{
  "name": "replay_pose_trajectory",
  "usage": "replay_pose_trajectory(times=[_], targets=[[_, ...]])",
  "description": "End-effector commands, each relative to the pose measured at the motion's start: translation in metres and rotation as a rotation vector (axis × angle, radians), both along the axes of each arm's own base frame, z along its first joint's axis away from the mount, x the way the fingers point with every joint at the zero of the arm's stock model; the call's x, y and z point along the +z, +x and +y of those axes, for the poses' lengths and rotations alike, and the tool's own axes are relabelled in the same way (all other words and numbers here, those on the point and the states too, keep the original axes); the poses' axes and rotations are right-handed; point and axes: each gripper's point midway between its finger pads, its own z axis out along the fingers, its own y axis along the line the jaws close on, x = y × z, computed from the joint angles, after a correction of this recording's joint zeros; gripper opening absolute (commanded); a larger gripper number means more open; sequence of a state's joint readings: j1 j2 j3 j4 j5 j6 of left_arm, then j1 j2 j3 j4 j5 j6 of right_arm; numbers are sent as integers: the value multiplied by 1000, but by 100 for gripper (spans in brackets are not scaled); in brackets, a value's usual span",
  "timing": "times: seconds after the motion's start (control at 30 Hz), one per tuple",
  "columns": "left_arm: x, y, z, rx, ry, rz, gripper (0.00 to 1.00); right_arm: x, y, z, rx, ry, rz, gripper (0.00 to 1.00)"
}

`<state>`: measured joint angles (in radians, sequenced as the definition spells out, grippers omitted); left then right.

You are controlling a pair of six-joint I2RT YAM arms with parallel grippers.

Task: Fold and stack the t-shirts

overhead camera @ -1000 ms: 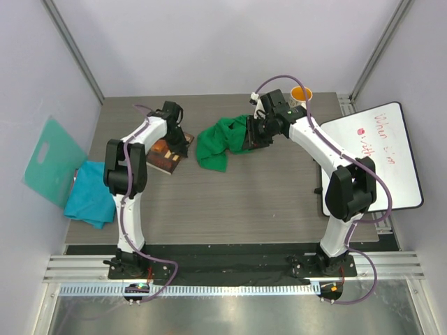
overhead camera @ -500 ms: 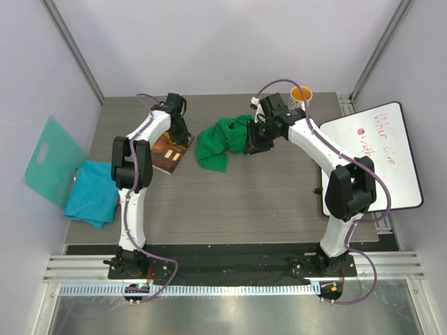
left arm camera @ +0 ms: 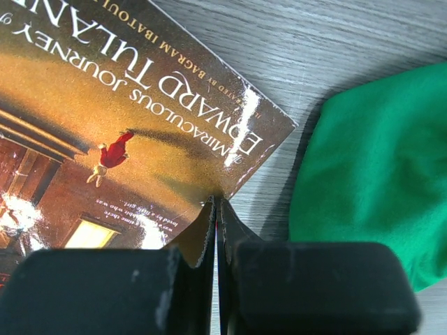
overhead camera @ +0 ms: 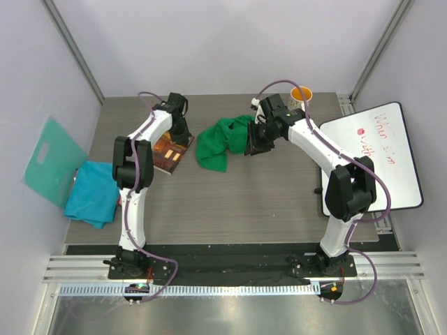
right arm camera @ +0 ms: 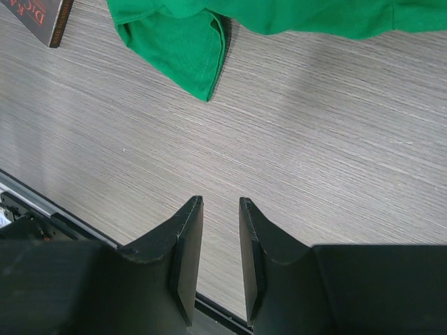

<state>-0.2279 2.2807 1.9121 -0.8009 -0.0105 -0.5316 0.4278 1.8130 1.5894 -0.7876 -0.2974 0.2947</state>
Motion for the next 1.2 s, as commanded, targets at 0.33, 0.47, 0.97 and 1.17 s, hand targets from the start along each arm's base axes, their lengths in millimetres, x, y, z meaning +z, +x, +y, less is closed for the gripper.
replay_pose_trajectory(times=[0.33,0.47,0.97,1.17], targets=[[0,-34,-25,-136,1,48,0,20,24,10,-18,41,-57,33],[-4,-33,-22,-138,25,56,0,18,24,9,-19,39,-56,33],[-26,-38,1,-92,139,114,0,20,24,6,-17,35,-60,33],[-49,-45,28,6,137,238,0,24,22,2,-12,27,-58,33]])
